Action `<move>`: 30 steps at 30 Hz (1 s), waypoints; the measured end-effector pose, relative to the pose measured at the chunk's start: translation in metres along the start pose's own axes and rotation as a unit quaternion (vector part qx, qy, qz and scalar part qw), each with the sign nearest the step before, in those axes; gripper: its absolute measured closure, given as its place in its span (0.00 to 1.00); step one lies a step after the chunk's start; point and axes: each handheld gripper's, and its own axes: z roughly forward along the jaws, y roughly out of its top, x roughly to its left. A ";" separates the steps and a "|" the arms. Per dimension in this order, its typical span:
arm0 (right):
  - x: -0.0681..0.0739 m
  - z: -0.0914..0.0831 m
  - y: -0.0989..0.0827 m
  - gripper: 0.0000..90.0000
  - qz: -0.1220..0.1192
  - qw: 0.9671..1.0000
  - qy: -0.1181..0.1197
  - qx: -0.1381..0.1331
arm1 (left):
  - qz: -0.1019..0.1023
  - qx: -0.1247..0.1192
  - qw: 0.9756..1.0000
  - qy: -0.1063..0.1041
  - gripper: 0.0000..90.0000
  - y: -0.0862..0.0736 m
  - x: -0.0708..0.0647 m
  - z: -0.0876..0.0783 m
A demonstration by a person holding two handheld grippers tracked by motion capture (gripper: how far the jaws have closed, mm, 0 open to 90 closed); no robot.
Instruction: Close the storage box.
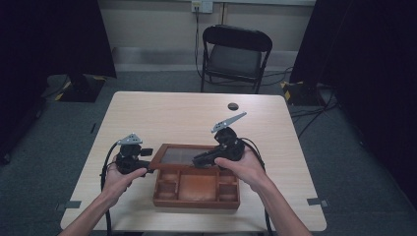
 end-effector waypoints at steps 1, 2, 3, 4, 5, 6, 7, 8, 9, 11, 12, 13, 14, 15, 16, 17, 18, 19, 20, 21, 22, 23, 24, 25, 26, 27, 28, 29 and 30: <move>0.000 0.001 0.000 0.85 -0.003 1.000 0.000 0.001 | 0.001 0.002 1.000 0.001 0.20 0.000 0.000 0.000; 0.000 0.001 0.000 0.85 -0.003 1.000 0.001 0.003 | 0.001 0.000 1.000 0.000 0.20 0.000 0.000 0.000; 0.000 0.001 0.000 0.87 -0.003 1.000 0.001 0.004 | 0.001 0.000 1.000 0.000 0.20 0.000 0.000 0.000; 0.000 0.001 0.000 0.90 -0.004 1.000 0.003 0.004 | 0.003 0.001 1.000 0.000 0.20 0.000 0.000 0.000; 0.001 0.001 0.000 0.90 -0.005 1.000 0.005 0.005 | 0.002 0.000 1.000 0.000 0.20 0.000 0.000 0.001; 0.001 0.001 0.000 0.91 -0.008 1.000 0.005 0.007 | 0.006 0.003 1.000 0.002 0.20 0.000 0.000 0.001; 0.001 0.001 0.000 0.91 -0.011 1.000 0.006 0.009 | 0.006 0.002 1.000 0.002 0.20 -0.001 0.000 0.001; 0.000 0.001 0.000 0.91 -0.012 1.000 0.007 0.011 | 0.008 0.004 1.000 0.003 0.20 -0.001 0.000 0.001; 0.000 0.002 0.000 0.91 -0.012 1.000 0.008 0.010 | 0.009 0.005 1.000 0.003 0.20 -0.001 0.000 0.001; 0.000 0.002 0.000 0.92 -0.019 1.000 0.009 0.013 | 0.005 0.008 1.000 0.002 0.20 -0.001 0.000 0.002; 0.000 0.002 -0.001 0.92 -0.021 1.000 0.009 0.012 | 0.002 0.007 1.000 0.003 0.20 -0.001 0.001 0.002; -0.001 0.002 -0.001 0.92 -0.021 1.000 0.010 0.009 | 0.000 0.007 1.000 0.002 0.20 0.000 0.001 0.002; -0.001 0.002 -0.001 0.92 -0.023 1.000 0.010 0.008 | -0.001 0.005 1.000 0.000 0.20 0.000 0.002 0.002; 0.000 0.001 0.000 0.92 -0.025 1.000 0.006 0.006 | -0.003 0.006 1.000 0.000 0.20 0.000 0.003 0.001; 0.000 0.001 0.000 0.92 -0.025 1.000 0.004 0.004 | -0.004 0.006 1.000 0.000 0.20 0.000 0.003 0.001; 0.001 0.001 0.000 0.92 -0.026 1.000 0.002 0.004 | -0.007 0.006 1.000 0.000 0.20 0.000 0.005 0.001; 0.001 0.001 0.000 0.92 -0.027 1.000 0.001 0.004 | -0.010 0.007 1.000 0.003 0.20 0.000 0.006 0.001; 0.001 0.001 0.000 0.92 -0.028 1.000 0.001 0.005 | -0.014 0.008 1.000 0.004 0.20 -0.001 0.008 0.000; 0.002 0.001 0.000 0.92 -0.029 1.000 0.001 0.007 | -0.015 0.011 1.000 0.007 0.20 -0.002 0.011 0.000; 0.002 0.002 -0.001 0.92 -0.030 0.999 0.001 0.009 | -0.014 0.014 1.000 0.011 0.20 -0.003 0.013 -0.001; 0.002 0.002 -0.001 0.92 -0.032 0.999 0.001 0.010 | -0.018 0.013 1.000 0.016 0.20 -0.004 0.015 -0.002; 0.002 0.003 -0.001 0.92 -0.034 0.999 0.000 0.011 | -0.018 0.015 1.000 0.018 0.20 -0.004 0.019 -0.003; 0.003 0.004 -0.001 0.92 -0.034 0.999 0.000 0.012 | -0.024 0.012 0.999 0.020 0.21 -0.004 0.022 -0.005; 0.003 0.004 -0.001 0.92 -0.036 0.999 -0.001 0.012 | -0.024 0.013 0.999 0.022 0.21 -0.004 0.023 -0.006; 0.003 0.004 -0.002 0.92 -0.035 0.999 -0.002 0.011 | -0.019 0.012 0.999 0.028 0.21 -0.003 0.025 -0.008; 0.003 0.003 -0.002 0.92 -0.035 0.999 -0.002 0.010 | -0.018 0.012 0.999 0.035 0.21 -0.002 0.027 -0.010; 0.003 0.003 -0.002 0.92 -0.036 0.999 -0.002 0.009 | -0.016 0.012 0.999 0.038 0.21 -0.002 0.028 -0.012; 0.003 0.003 -0.002 0.92 -0.036 0.999 -0.003 0.008 | -0.020 0.004 0.999 0.036 0.21 -0.001 0.030 -0.014; 0.003 0.003 -0.003 0.92 -0.037 0.999 -0.003 0.008 | -0.027 0.000 0.999 0.036 0.21 -0.001 0.032 -0.016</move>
